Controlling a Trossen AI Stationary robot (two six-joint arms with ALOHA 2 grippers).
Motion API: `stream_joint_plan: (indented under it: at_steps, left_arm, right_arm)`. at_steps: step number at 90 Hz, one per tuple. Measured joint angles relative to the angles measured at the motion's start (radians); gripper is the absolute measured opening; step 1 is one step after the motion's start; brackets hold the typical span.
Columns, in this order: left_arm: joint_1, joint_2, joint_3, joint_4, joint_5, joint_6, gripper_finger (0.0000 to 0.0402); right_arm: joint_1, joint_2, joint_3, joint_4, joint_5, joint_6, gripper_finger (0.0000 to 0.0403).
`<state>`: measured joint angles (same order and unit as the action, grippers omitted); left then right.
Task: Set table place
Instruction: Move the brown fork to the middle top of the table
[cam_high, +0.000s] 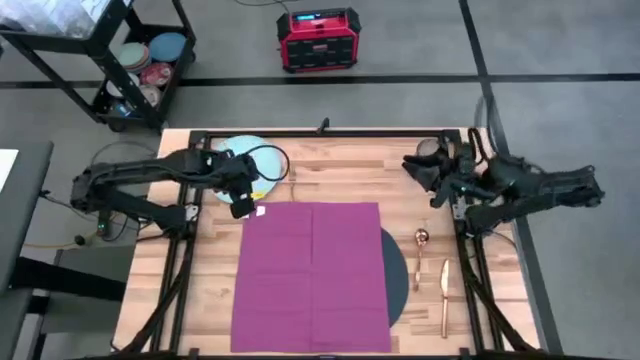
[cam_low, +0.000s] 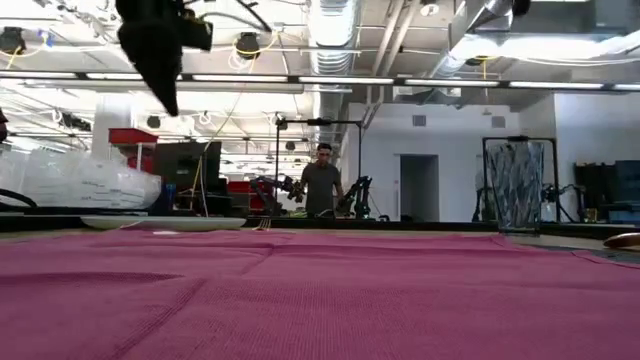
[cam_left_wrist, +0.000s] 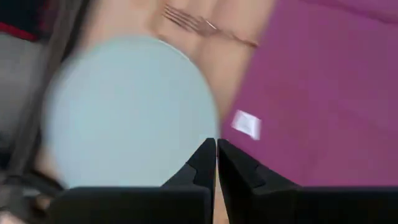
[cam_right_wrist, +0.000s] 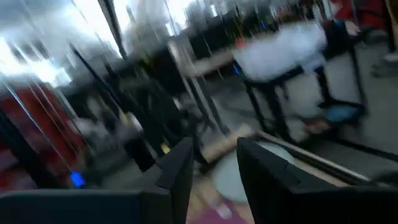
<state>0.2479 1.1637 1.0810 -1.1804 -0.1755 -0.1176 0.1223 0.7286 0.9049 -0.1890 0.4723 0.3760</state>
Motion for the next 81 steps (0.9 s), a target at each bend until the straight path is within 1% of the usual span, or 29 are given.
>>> stream_joint_plan:
  at_steps: [6, 14, 25, 40, 45, 50, 58, 67, 75, 81]
  left_arm:
    - [0.043, 0.0, -0.034, 0.0, 0.061, -0.002, 0.0]
    - [0.094, 0.0, -0.084, 0.011, 0.072, -0.028, 0.0]
    - [0.155, 0.0, -0.16, 0.051, 0.073, -0.071, 0.0]
    - [0.172, -0.001, -0.274, 0.136, 0.077, -0.077, 0.0]
    - [0.172, 0.0, -0.304, 0.206, 0.101, -0.1, 0.0]
    - [0.172, 0.007, -0.331, 0.331, 0.158, -0.15, 0.0]
    - [0.172, 0.038, -0.347, 0.547, 0.251, -0.271, 0.0]
    - [0.172, 0.113, -0.331, 0.749, 0.315, -0.413, 0.0]
    - [0.171, 0.212, -0.301, 0.832, 0.354, -0.49, 0.0]
    - [0.171, 0.291, -0.259, 0.844, 0.363, -0.512, 0.0]
  right_arm:
    - [-0.001, 0.059, 0.09, -0.143, 0.013, 0.003, 0.0114]
    - [-0.001, 0.127, 0.156, -0.248, 0.069, 0.013, 0.0114]
    - [-0.007, 0.179, 0.171, -0.249, 0.149, 0.016, 0.0114]
    - [-0.036, 0.244, 0.171, -0.259, 0.151, 0.057, 0.0114]
    - [-0.042, 0.258, 0.171, -0.256, 0.15, 0.068, 0.0114]
    - [-0.048, 0.27, 0.171, -0.25, 0.147, 0.069, 0.0114]
    - [-0.057, 0.29, 0.171, -0.253, 0.132, 0.077, 0.0114]
    - [-0.066, 0.297, 0.171, -0.256, 0.13, 0.095, 0.0114]
    - [-0.073, 0.299, 0.171, -0.253, 0.13, 0.098, 0.0114]
    - [-0.073, 0.3, 0.171, -0.255, 0.13, 0.113, 0.0114]
